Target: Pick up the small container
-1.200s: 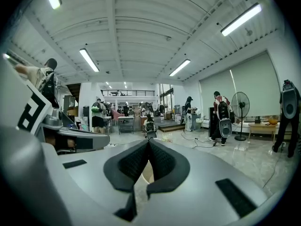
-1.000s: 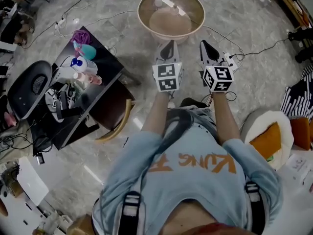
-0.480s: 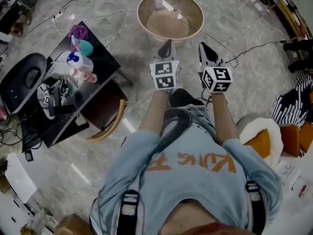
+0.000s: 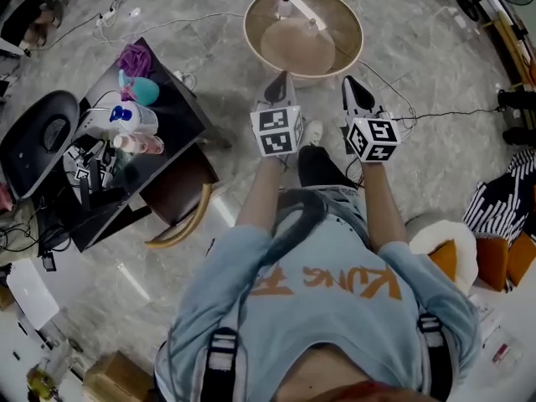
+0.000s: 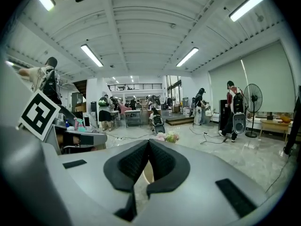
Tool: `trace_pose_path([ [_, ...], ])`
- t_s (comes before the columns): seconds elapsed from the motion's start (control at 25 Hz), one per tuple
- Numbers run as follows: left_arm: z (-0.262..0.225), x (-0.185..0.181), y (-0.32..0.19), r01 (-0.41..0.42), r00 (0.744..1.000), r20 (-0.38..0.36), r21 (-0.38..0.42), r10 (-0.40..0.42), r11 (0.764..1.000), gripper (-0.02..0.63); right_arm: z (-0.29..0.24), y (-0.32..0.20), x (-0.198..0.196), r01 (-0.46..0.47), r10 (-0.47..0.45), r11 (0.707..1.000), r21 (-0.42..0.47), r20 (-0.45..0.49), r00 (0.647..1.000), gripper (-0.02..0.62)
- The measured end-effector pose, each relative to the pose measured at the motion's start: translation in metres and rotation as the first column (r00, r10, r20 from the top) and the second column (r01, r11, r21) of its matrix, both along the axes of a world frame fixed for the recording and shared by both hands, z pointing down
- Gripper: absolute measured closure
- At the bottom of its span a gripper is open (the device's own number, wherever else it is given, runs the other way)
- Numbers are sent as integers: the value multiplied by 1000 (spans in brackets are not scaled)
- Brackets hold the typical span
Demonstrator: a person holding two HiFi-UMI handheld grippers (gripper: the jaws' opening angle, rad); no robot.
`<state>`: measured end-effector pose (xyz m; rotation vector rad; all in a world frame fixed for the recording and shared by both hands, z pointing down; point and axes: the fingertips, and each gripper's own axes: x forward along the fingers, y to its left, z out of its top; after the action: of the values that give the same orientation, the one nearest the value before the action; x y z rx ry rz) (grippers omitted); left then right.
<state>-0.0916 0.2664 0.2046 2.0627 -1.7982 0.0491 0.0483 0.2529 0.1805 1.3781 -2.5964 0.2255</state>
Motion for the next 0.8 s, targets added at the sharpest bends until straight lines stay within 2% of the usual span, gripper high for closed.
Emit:
trace_pose_path([
  [0.16, 24, 10, -45, 15, 1000, -18, -55, -16, 998, 583, 22, -46, 10, 13, -13, 999, -50, -2, 1000, 583],
  [0.32, 33, 38, -101, -11, 1000, -28, -93, 8, 996, 583, 42, -109, 43, -14, 13, 994, -111, -4, 1000, 583],
  [0.48, 49, 54, -151, -22, 1000, 4, -147, 23, 989, 583, 63, -169, 56, -17, 23, 986, -169, 33, 999, 583],
  [0.64, 63, 76, -199, -30, 999, 17, -193, 34, 981, 583, 63, -225, 66, 6, 3, 986, -168, 53, 999, 583],
  [0.8, 67, 87, -223, -38, 998, 41, -223, 48, 974, 583, 66, -260, 78, 9, 7, 983, -183, 86, 996, 583],
])
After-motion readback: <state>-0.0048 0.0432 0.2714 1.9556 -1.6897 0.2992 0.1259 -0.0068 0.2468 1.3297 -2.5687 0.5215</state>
